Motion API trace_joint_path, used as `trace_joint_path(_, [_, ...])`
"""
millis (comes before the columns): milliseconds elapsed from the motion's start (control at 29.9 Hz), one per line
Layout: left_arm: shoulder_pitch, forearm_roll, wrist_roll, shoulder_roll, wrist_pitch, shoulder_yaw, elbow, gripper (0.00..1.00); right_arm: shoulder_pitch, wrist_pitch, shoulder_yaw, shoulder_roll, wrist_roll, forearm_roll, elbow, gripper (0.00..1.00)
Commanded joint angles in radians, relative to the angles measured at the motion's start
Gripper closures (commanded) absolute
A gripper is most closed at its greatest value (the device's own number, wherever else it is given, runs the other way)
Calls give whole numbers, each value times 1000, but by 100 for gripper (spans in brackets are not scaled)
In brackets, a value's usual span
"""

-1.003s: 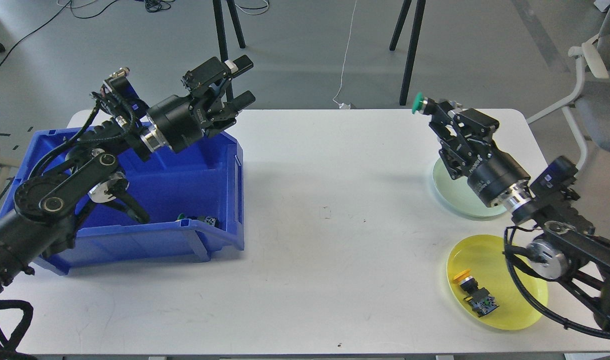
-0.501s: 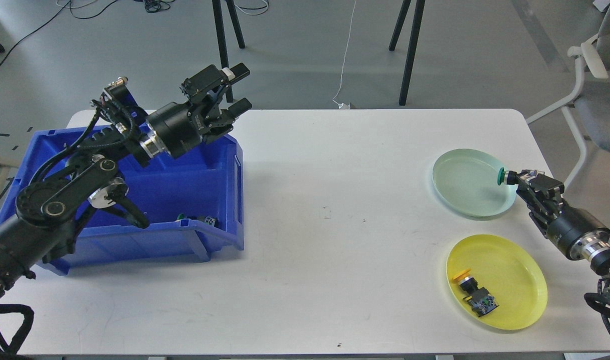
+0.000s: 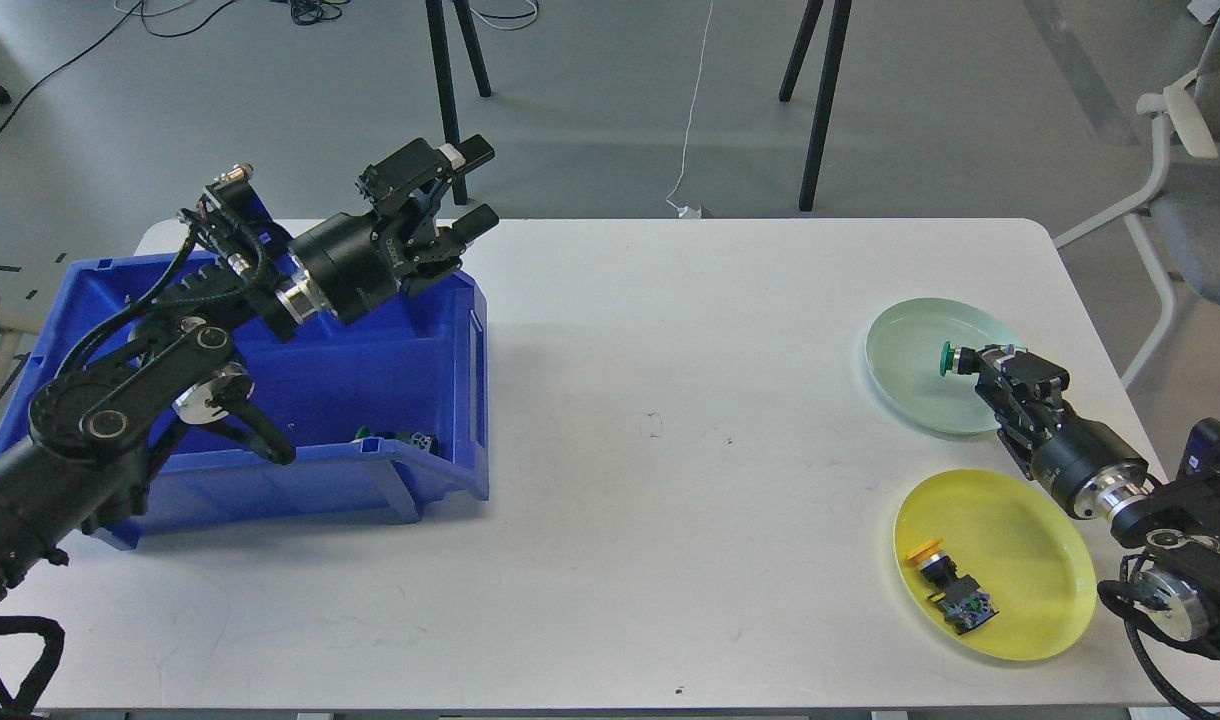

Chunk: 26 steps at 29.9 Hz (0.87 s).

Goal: Pass button and place on color plate

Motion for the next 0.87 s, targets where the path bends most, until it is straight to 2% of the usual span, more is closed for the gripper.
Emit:
trace_joint_path(0, [0, 0, 0, 2, 0, -2, 0, 2, -3, 5, 10, 0, 0, 1, 4, 9])
trace_joint_path(134, [0, -2, 0, 9, 0, -3, 1, 2, -12, 5, 46, -12, 0, 4, 19, 8])
trace_joint_path(201, [0, -14, 0, 14, 0, -26, 5, 2, -24, 3, 96, -21, 0, 16, 88, 8])
trace_joint_path(334, [15, -210, 0, 31, 0, -104, 54, 2, -85, 2, 286, -98, 0, 87, 381, 6])
trace_joint_path(468, [40, -460, 0, 48, 0, -129, 66, 2, -70, 0, 446, -66, 0, 88, 573, 5])
trace_joint_path(568, [58, -511, 0, 52, 0, -146, 61, 2, 17, 5, 475, 8, 0, 100, 611, 4])
trace_joint_path(668, [106, -542, 0, 49, 0, -201, 52, 2, 115, -3, 396, 31, 0, 165, 595, 4])
trace_joint_path(835, [126, -545, 0, 42, 0, -242, 51, 2, 137, 5, 359, 79, 0, 185, 605, 4])
